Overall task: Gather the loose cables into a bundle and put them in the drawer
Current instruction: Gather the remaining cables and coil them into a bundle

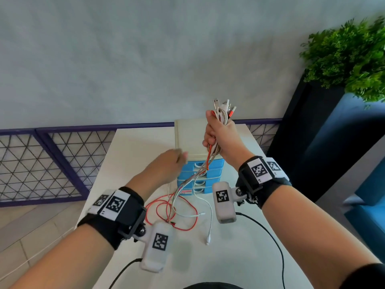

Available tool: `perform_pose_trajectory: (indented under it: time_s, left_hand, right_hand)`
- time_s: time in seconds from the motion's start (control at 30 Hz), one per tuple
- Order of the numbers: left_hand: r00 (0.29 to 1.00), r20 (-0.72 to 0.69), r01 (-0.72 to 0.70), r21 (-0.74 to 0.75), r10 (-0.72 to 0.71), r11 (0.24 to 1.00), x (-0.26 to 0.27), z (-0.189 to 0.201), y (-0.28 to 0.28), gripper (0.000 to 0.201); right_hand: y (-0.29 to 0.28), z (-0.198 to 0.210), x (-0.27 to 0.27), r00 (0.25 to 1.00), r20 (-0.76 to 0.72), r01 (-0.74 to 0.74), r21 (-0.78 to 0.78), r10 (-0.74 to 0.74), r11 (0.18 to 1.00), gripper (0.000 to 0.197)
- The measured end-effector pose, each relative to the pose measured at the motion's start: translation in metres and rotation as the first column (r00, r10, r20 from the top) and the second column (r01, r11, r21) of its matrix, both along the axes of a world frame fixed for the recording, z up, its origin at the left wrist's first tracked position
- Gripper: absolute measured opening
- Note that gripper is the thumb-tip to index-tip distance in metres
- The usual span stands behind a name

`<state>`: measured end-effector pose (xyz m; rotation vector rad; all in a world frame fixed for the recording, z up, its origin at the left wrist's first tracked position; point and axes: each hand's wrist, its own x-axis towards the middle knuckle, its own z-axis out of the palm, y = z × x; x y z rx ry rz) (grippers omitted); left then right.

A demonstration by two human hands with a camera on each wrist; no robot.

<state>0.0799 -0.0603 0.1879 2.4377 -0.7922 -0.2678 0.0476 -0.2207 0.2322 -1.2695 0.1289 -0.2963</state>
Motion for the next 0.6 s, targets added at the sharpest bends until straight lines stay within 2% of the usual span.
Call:
perform_pose_trajectory:
  time_s: [0.03, 0.07, 0.1, 0.17, 0.27, 0.33, 0.4, 0.53, 0.6]
  left_hand:
    - [0.999, -0.042, -0.002, -0.204, -0.006, 0.979, -0.005, 0.003, -0.007, 0.042]
    - [0.988, -0.132, 0.025, -0.336, -0.074, 0.941, -0.011, 0.006, -0.012, 0.048]
    - [0.967, -0.204, 0.061, -0.395, -0.153, 0.917, -0.018, 0.007, -0.016, 0.057]
    - [0.917, -0.288, 0.141, -0.414, -0.276, 0.899, -0.030, 0.001, -0.020, 0.075]
    - [0.855, -0.392, 0.154, -0.433, -0.339, 0.888, -0.035, -0.016, -0.018, 0.086]
    - [0.814, -0.474, 0.140, -0.402, -0.337, 0.905, -0.036, -0.025, -0.012, 0.077]
    - [0.753, -0.574, 0.049, -0.439, -0.322, 0.897, -0.034, -0.027, -0.004, 0.069]
    - [0.724, -0.603, 0.030, -0.458, -0.335, 0.889, -0.030, -0.021, 0.000, 0.069]
    - [0.697, -0.631, 0.019, -0.458, -0.341, 0.889, -0.029, -0.016, 0.001, 0.063]
  right_hand:
    - [0.002, 0.000, 0.000, 0.999, 0.007, -0.034, 0.042, 0.034, 0.999, 0.033]
    - [0.004, 0.001, 0.000, 0.998, 0.017, -0.067, 0.090, 0.066, 0.994, 0.033]
    - [0.006, 0.001, 0.000, 0.995, 0.026, -0.099, 0.141, 0.096, 0.985, 0.033]
    - [0.006, 0.004, 0.000, 0.988, 0.043, -0.156, 0.241, 0.150, 0.958, 0.033]
    - [-0.001, 0.011, -0.004, 0.976, 0.066, -0.218, 0.396, 0.209, 0.892, 0.033]
    - [-0.009, 0.013, -0.007, 0.976, 0.077, -0.215, 0.448, 0.202, 0.868, 0.034]
    - [-0.016, 0.013, -0.009, 0.979, 0.064, -0.202, 0.445, 0.194, 0.872, 0.034]
    - [-0.023, 0.006, -0.013, 0.979, 0.026, -0.193, 0.448, 0.203, 0.873, 0.033]
    - [-0.025, 0.006, -0.015, 0.977, 0.001, -0.194, 0.424, 0.213, 0.885, 0.034]
